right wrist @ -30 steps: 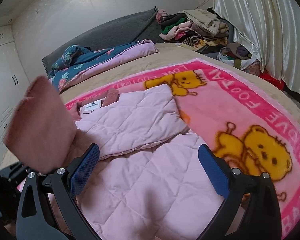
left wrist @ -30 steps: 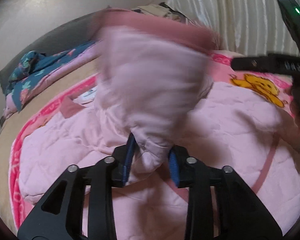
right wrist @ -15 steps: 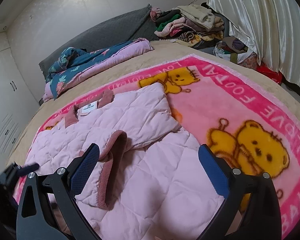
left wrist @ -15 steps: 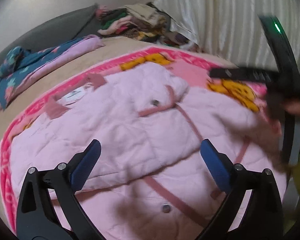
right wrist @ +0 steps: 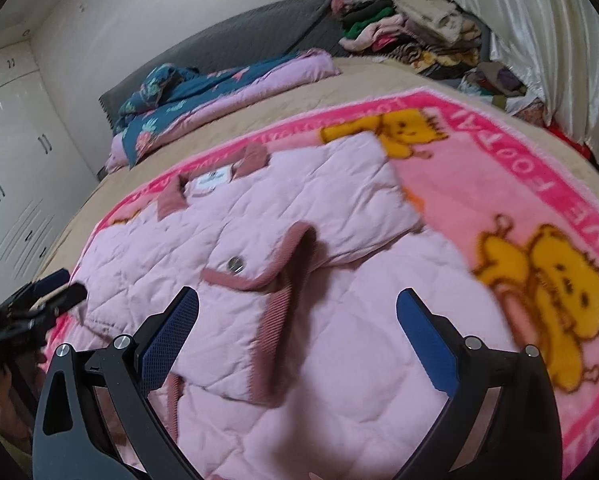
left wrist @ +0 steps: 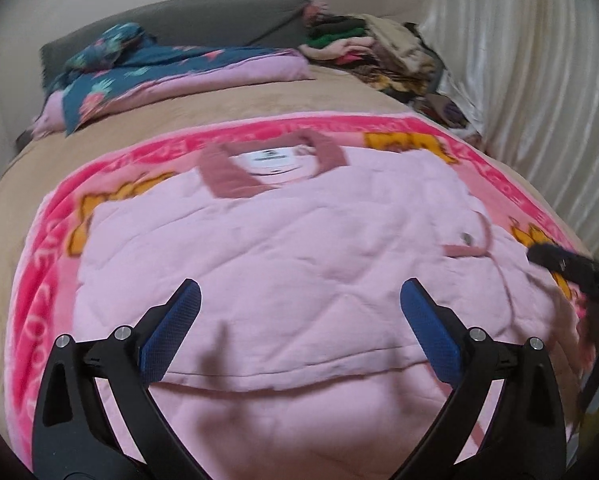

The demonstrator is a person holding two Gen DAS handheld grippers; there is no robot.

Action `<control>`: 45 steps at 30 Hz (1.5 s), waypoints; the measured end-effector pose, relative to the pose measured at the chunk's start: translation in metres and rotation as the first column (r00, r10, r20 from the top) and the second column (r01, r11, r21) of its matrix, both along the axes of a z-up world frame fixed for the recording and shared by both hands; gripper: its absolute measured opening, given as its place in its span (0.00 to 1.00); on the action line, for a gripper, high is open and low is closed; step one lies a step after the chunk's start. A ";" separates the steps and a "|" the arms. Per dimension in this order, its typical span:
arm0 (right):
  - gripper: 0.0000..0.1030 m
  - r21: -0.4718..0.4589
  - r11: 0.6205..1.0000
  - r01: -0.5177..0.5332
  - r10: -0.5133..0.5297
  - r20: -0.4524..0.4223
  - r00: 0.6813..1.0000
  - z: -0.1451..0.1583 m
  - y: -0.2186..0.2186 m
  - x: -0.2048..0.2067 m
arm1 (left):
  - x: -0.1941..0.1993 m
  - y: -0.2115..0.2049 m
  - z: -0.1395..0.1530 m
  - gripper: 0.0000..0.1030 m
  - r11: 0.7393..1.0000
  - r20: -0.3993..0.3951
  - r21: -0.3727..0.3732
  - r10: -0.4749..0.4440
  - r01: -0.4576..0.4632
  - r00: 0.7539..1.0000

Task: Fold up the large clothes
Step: 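Lay the sleeve down on the jacket and open the left tool, then grasp the ribbed pink front trim with the right tool and lift it, then lay the trim flat over the jacket body and open the right tool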

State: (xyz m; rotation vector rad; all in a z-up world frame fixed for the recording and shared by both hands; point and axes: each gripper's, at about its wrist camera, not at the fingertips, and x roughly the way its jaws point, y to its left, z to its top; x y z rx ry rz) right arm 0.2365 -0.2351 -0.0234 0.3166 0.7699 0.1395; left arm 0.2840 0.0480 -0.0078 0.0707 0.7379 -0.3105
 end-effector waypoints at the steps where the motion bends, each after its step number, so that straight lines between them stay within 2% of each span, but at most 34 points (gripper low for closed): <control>1: 0.96 0.005 1.000 -0.014 0.014 -0.011 1.000 -0.003 0.005 0.002 | 0.004 0.008 -0.001 0.91 1.000 -0.003 -0.008 0.024 -0.024 1.000; 6: 0.96 0.011 0.999 -0.051 0.052 -0.083 0.995 -0.022 0.023 0.016 | 0.012 0.042 -0.001 0.91 0.992 -0.021 -0.054 0.111 -0.112 0.994; 11: 0.96 0.091 0.995 -0.049 0.062 -0.146 0.987 -0.047 0.029 0.027 | 0.016 0.068 0.001 0.91 0.978 -0.043 -0.120 0.166 -0.170 0.985; 16: 0.96 0.110 0.993 -0.052 0.067 -0.134 0.989 -0.052 0.032 0.032 | 0.017 0.088 0.004 0.91 0.967 -0.042 -0.137 0.212 -0.216 0.976; 17: 0.93 0.114 0.992 -0.058 0.073 -0.130 0.989 -0.053 0.034 0.032 | 0.018 0.092 0.004 0.91 0.964 -0.044 -0.145 0.217 -0.221 0.975; 19: 0.83 0.124 0.990 -0.069 0.084 -0.123 0.989 -0.053 0.036 0.033 | 0.019 0.099 0.005 0.91 0.959 -0.046 -0.159 0.231 -0.236 0.972; 22: 0.61 0.133 0.988 -0.084 0.098 -0.104 0.990 -0.051 0.038 0.033 | 0.020 0.110 0.005 0.91 0.950 -0.050 -0.171 0.256 -0.261 0.965; 23: 0.44 0.137 0.986 -0.097 0.110 -0.094 0.989 -0.048 0.040 0.033 | 0.020 0.114 0.005 0.91 0.947 -0.053 -0.176 0.265 -0.270 0.963; 24: 0.31 0.135 0.985 -0.105 0.117 -0.088 0.989 -0.046 0.042 0.034 | 0.020 0.117 0.005 0.91 0.943 -0.055 -0.180 0.273 -0.278 0.960; 26: 0.21 0.113 0.985 -0.128 0.135 -0.055 0.989 -0.037 0.048 0.034 | 0.020 0.123 0.005 0.91 0.936 -0.059 -0.188 0.292 -0.298 0.955; 30: 0.18 -0.016 0.981 -0.194 0.195 0.061 0.979 -0.001 0.072 0.031 | 0.020 0.131 0.005 0.91 0.925 -0.064 -0.209 0.310 -0.317 0.948; 33: 0.17 -0.110 0.961 -0.253 0.268 0.160 0.950 0.032 0.091 0.032 | 0.022 0.136 0.003 0.91 0.918 -0.070 -0.221 0.321 -0.329 0.944; 37: 0.17 -0.218 0.944 -0.249 0.300 0.250 0.921 0.067 0.099 0.042 | 0.023 0.140 0.002 0.91 0.909 -0.076 -0.236 0.334 -0.342 0.940; 41: 0.17 -0.241 0.942 -0.232 0.296 0.273 0.915 0.084 0.091 0.056 | 0.024 0.144 0.002 0.91 0.903 -0.074 -0.249 0.342 -0.349 0.937; 45: 0.17 -0.241 0.946 -0.215 0.273 0.239 0.932 0.077 0.079 0.076 | 0.026 0.140 -0.001 0.91 0.907 -0.076 -0.244 0.335 -0.343 0.939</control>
